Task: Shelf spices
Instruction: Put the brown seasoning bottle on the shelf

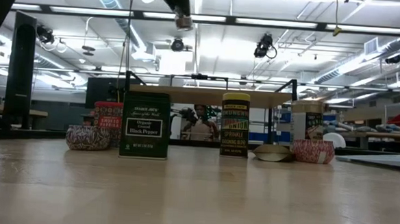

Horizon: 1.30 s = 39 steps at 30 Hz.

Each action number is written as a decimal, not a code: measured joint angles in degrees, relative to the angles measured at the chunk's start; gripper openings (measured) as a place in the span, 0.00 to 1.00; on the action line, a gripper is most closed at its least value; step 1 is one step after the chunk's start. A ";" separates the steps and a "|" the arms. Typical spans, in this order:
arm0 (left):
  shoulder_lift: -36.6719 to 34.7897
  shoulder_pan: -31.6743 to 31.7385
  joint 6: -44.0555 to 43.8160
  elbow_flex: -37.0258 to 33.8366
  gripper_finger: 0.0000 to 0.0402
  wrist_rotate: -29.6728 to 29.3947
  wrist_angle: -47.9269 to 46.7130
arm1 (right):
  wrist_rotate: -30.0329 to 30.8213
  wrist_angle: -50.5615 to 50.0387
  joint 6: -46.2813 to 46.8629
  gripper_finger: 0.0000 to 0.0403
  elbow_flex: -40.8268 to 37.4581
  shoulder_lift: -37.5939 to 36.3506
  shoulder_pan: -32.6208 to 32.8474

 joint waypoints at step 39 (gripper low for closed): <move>13.53 31.24 -28.97 -1.32 0.42 26.24 2.71 | -6.16 0.45 -0.64 0.01 0.00 0.00 0.00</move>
